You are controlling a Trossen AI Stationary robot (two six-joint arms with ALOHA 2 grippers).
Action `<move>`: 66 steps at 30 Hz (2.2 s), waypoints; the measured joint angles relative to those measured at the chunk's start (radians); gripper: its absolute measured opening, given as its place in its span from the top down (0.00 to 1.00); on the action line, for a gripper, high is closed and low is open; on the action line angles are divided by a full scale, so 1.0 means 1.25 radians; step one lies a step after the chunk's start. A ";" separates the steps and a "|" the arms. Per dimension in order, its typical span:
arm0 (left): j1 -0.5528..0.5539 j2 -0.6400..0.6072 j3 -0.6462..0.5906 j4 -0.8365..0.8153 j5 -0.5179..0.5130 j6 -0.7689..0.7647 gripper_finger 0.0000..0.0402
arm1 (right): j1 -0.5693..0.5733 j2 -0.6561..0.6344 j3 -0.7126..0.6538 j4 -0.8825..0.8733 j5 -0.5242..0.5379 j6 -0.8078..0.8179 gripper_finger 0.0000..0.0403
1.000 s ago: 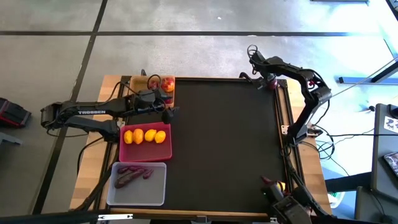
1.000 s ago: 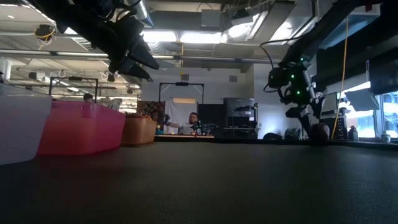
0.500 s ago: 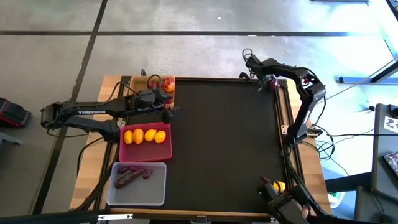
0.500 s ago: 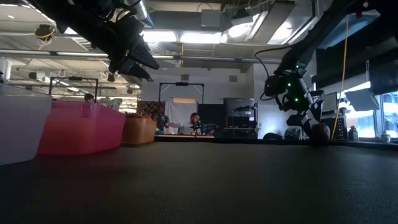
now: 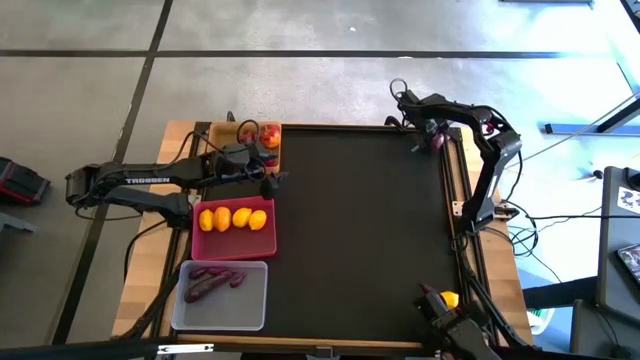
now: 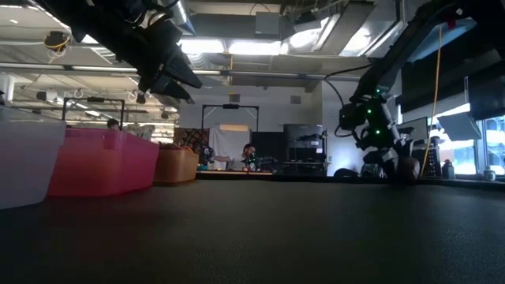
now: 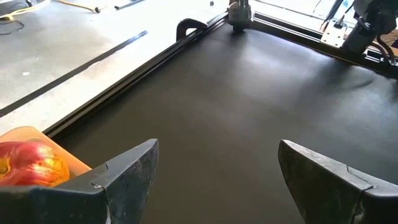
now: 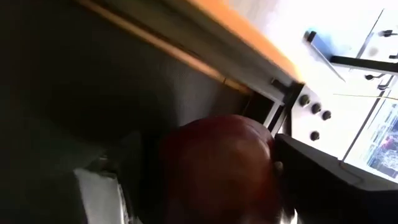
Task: Sort produce into baskets
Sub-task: Put the top red apple into the orange bin
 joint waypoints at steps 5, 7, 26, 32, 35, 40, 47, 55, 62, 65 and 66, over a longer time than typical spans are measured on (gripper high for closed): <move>0.000 0.000 0.000 0.000 0.000 -0.001 0.19 | 0.001 0.000 0.000 -0.026 -0.010 -0.011 0.39; 0.000 0.000 0.000 0.000 0.000 -0.001 0.19 | 0.001 0.000 0.000 -0.036 -0.015 -0.012 0.43; -0.005 0.000 0.000 0.000 0.000 -0.002 0.19 | 0.276 -0.002 0.056 0.020 -0.173 0.028 0.46; -0.005 0.000 0.000 0.000 0.000 -0.002 0.19 | 0.418 -0.002 0.056 0.112 -0.174 0.050 0.46; -0.005 0.000 0.000 0.000 0.000 -0.003 0.19 | 0.484 -0.002 0.056 0.156 -0.174 0.058 0.46; -0.005 0.000 0.000 0.000 0.000 -0.004 0.19 | 0.581 -0.002 0.054 0.235 -0.162 0.058 0.46; -0.005 0.000 0.000 0.000 0.000 -0.009 0.19 | 0.660 -0.002 0.053 0.284 -0.159 0.055 0.35; -0.005 0.000 0.000 0.000 0.000 -0.011 0.19 | 0.688 -0.002 0.053 0.318 -0.166 0.052 0.17; -0.007 0.000 0.000 0.000 0.000 -0.019 0.19 | 0.688 -0.022 0.064 0.284 -0.153 0.040 0.18; -0.014 0.000 0.000 0.002 0.000 -0.021 0.19 | 0.694 -0.070 0.068 0.242 -0.158 0.051 0.20; -0.017 0.000 0.000 0.003 0.000 -0.021 0.19 | 0.697 -0.088 0.065 0.229 -0.152 0.056 0.21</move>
